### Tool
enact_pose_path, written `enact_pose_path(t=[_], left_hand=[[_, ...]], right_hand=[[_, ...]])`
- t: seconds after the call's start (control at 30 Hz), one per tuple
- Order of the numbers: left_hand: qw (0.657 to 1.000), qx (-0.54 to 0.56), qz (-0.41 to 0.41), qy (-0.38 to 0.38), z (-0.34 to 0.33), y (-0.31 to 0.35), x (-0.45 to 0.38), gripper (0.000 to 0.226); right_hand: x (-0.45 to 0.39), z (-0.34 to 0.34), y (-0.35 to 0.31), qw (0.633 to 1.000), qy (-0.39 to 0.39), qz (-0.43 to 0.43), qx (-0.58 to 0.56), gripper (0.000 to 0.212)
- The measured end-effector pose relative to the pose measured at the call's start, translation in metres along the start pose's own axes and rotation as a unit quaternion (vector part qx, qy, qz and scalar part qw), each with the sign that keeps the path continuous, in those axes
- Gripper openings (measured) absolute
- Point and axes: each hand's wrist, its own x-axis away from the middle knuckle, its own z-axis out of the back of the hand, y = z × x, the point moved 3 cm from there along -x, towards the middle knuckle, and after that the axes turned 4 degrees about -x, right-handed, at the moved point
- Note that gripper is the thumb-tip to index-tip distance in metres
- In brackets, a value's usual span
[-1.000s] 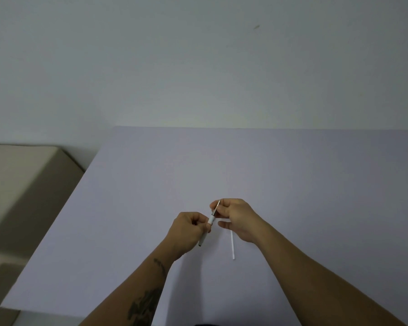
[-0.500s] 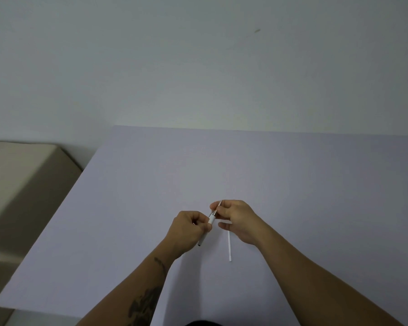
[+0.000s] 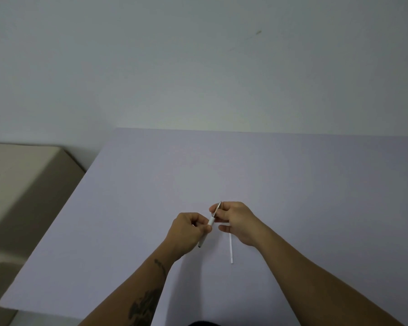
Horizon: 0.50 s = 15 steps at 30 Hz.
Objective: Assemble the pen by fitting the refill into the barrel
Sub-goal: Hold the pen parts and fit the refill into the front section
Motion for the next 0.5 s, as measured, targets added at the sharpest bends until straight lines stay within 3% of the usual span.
enact_pose_path(t=[0.17,0.5], left_hand=[[1.000,0.002,0.002,0.000,0.0003,0.0001,0.0012,0.008],[1.000,-0.009,-0.002,-0.002,0.0003,0.0050,0.0031,0.007]], right_hand=[[0.0000,-0.0018,0.0027,0.999,0.001,-0.016,-0.048,0.022],[-0.0024,0.0008,0.0016,1.000,0.026,-0.007,-0.008,0.015]])
